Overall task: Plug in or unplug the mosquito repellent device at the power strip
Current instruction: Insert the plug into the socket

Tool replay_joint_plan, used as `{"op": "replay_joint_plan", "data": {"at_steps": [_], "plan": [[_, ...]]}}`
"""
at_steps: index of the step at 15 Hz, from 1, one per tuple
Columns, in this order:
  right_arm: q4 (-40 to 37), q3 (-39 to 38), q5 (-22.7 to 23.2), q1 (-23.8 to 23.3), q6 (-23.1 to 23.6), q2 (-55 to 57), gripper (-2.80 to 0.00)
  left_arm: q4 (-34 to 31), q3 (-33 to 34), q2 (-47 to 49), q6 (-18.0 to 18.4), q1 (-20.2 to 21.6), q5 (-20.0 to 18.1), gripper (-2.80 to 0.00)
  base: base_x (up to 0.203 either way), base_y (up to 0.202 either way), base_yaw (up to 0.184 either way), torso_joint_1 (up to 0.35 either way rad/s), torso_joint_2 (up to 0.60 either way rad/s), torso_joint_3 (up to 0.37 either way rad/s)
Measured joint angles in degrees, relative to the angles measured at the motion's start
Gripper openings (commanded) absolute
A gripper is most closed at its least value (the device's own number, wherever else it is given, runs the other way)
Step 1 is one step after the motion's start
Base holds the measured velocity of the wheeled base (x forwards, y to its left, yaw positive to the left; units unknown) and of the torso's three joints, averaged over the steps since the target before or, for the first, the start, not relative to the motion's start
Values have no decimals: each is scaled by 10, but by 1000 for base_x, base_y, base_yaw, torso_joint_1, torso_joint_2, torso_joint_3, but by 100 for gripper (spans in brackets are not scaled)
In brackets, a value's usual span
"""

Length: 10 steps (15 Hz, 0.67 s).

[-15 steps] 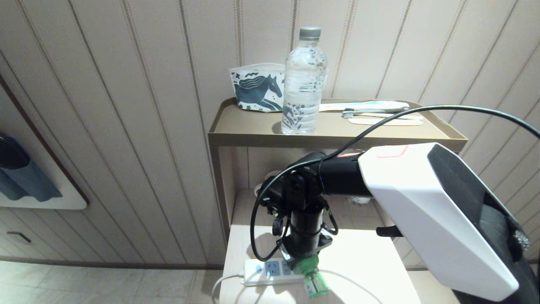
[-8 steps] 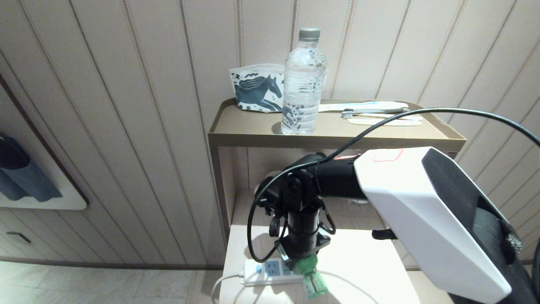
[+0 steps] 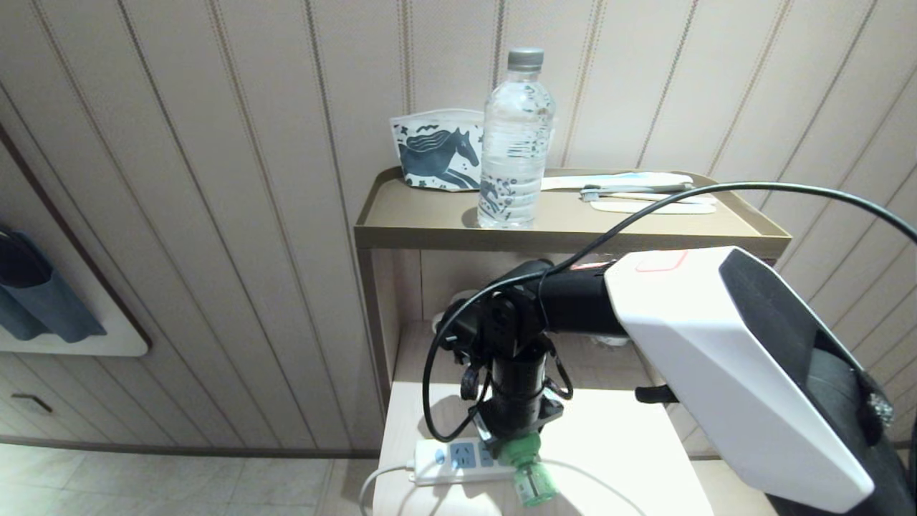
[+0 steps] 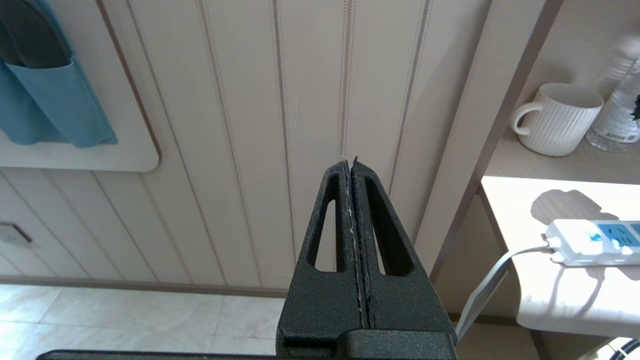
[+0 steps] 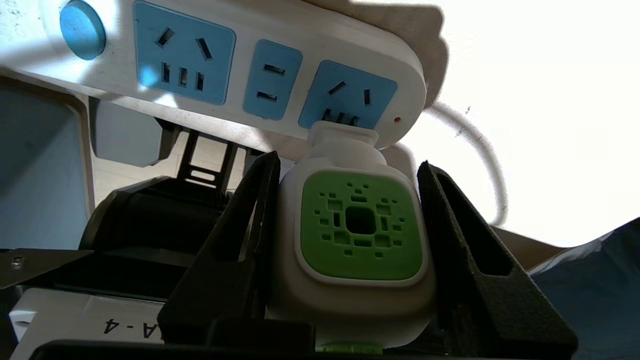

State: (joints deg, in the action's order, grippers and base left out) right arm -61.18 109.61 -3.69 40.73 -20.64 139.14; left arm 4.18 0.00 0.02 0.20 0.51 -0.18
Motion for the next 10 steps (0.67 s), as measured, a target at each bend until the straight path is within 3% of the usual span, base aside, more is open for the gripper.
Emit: {"op": "replay_joint_plan", "data": {"at_steps": [10], "plan": [[2, -13, 3, -8, -37, 1, -280, 0, 0, 0, 0, 0, 0, -280, 0, 0, 0, 0, 0, 0]]}}
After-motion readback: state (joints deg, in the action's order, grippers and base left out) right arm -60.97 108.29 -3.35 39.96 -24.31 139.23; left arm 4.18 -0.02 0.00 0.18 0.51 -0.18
